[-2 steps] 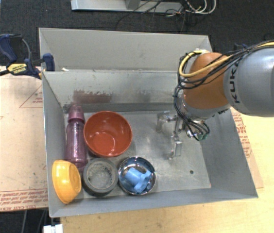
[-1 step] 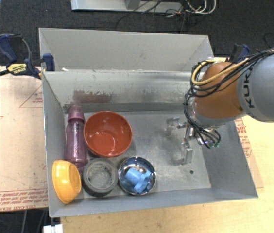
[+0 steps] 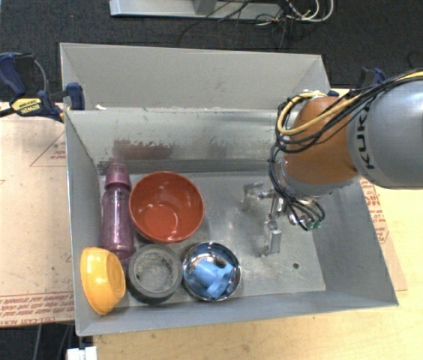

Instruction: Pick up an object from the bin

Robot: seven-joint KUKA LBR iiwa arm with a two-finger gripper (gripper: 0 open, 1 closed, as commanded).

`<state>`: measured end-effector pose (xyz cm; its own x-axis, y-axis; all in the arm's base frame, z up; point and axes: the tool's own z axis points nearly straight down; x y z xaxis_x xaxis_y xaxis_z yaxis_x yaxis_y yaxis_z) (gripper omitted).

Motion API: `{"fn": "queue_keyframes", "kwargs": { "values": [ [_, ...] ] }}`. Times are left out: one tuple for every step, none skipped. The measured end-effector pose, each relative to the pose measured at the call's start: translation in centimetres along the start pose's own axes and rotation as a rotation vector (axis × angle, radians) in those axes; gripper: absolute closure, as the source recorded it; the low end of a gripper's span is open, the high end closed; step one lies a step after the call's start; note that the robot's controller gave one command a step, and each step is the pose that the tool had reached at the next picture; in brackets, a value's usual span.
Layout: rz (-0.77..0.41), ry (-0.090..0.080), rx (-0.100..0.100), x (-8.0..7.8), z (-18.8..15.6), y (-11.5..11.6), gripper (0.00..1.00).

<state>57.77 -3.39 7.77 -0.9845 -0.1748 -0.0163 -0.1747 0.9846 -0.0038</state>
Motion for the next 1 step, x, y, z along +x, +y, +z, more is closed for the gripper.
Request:
{"fn": "queue_keyframes", "kwargs": {
  "values": [
    [-0.286, -0.004, 0.0, -0.51, 0.42, 2.02, 0.0]
  ]
}}
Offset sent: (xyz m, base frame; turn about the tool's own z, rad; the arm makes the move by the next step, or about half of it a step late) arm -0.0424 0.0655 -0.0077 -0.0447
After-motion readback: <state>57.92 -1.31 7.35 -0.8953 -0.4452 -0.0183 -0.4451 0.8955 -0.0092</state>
